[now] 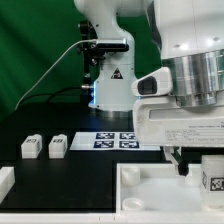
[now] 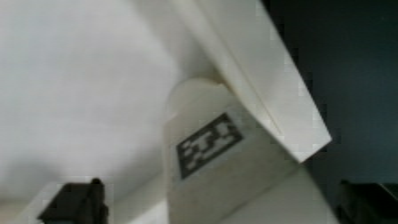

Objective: Assemble one leg

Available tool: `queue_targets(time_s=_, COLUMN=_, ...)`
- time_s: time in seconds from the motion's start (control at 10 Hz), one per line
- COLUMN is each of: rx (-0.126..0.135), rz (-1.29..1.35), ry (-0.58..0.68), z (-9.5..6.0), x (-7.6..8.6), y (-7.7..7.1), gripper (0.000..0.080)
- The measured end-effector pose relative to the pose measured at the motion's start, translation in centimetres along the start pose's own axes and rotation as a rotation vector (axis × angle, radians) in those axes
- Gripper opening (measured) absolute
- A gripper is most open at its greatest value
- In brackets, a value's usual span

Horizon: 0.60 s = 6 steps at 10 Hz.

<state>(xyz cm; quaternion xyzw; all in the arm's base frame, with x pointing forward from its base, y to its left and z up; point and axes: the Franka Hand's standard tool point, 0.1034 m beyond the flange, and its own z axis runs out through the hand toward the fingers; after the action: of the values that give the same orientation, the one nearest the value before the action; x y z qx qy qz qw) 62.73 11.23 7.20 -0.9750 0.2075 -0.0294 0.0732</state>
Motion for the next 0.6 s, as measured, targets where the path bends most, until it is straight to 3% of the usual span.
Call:
queue_targets(time_s=0.1, rx=-0.065, rz=-0.144, ry=-0.052, z=-0.09, x=0.1, y=-1.16, gripper=0.0649)
queue_targets(time_s=0.2, rx=-0.07, rz=-0.171, ry=-0.048, z=-0.02, x=0.51, y=-2.15, gripper=0.0649)
queue_targets(time_s=0.3, rx=-0.067, rz=-0.162, ry=-0.039, z=0.1, x=0.61, y=-1.83, gripper=0.0649)
queue_targets(time_s=0.4, rx=-0.068, rz=-0.141, ry=-0.039, z=0.13, x=0.61, y=-1.79, gripper=0.0552)
queue_targets(time_s=0.5, rx=-0.067, rz=-0.016, ry=-0.036, z=0.15, x=0.54, y=-1.89, gripper=0.0369)
queue_targets(time_s=0.6, rx=-0.075, rz=0.077, ry=-0.033, z=0.09, x=0.69, y=-1.5, gripper=0.0369)
